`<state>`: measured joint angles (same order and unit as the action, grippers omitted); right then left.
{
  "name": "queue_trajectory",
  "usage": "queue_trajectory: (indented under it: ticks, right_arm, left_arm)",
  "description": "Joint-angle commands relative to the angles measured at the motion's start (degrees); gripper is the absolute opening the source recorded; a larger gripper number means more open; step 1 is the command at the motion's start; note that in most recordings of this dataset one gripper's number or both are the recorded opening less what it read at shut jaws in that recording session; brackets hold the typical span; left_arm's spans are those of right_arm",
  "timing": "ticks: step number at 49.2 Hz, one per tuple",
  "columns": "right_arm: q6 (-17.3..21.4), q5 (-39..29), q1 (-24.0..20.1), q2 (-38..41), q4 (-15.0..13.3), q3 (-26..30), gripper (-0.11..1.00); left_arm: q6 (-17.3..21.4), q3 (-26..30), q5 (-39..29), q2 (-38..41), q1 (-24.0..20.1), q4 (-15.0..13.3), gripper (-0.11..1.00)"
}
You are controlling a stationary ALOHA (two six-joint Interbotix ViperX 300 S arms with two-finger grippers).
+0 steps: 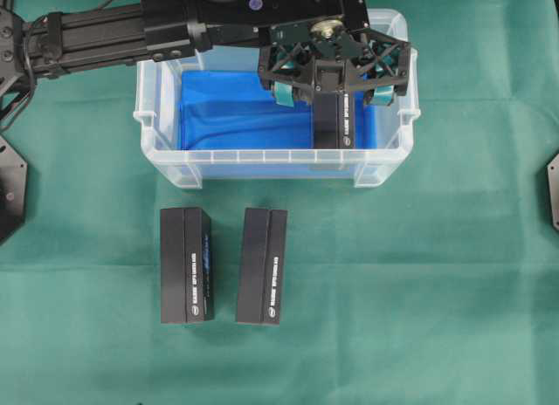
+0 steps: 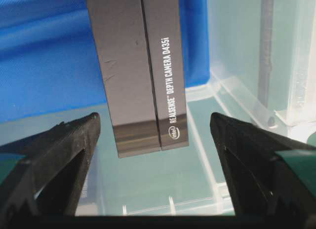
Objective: Take the box out of the case with the left arm.
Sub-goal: 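Lower the open left gripper around the right box and close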
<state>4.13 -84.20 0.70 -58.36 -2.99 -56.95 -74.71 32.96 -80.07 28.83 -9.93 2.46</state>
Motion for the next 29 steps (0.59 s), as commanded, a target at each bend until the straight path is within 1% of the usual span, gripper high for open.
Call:
queue_trajectory:
  ticks: [1,14,29]
  right_arm:
    - [0.09,-0.09,0.0,0.26,0.18,1.49,0.01]
    - [0.09,-0.09,0.0,0.26,0.18,1.49,0.01]
    - [0.09,-0.09,0.0,0.26,0.18,1.49,0.01]
  left_arm:
    - [-0.18,1.23,0.0,-1.05,-0.26,0.18,0.9]
    - [-0.18,0.97,0.09,-0.79,-0.35,0.35,0.9]
    - [-0.18,-0.97,0.97,-0.7,-0.62,0.44,0.9]
